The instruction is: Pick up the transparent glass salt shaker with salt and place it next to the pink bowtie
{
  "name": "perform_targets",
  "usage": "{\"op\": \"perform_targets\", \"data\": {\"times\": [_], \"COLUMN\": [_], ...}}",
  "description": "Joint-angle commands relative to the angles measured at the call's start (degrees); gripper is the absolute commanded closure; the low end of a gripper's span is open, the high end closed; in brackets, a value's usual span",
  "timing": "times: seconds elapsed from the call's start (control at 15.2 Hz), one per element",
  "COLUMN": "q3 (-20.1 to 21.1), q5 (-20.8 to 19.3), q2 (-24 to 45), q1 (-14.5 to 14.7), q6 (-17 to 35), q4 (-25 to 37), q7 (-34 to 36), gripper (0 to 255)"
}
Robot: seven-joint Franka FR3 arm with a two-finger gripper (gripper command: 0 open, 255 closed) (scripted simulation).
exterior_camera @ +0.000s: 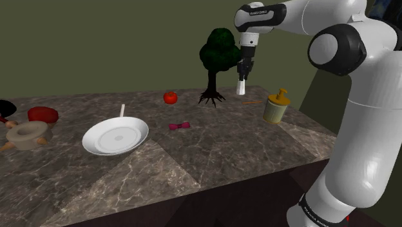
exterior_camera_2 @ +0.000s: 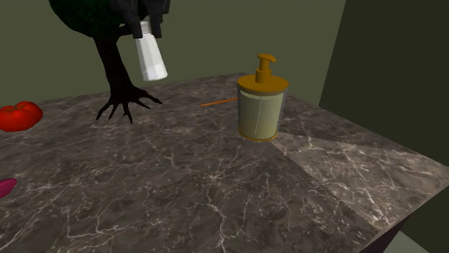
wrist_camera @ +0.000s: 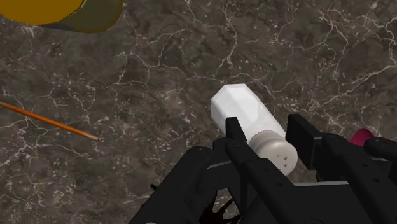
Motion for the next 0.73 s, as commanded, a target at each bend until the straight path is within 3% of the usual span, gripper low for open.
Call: {"op": "perform_targets", "data": {"times": [0.0, 0.66], "q3": [0.97, 6.07], "q5": [-0.31, 0.19], "q2": [-1.27, -2.14], "q1": [1.96, 9.85], "q6": [0.30, 0.97], "q4": [-1.32, -2.02], "q7": [2.94, 15.81], "gripper": [255, 255]}}
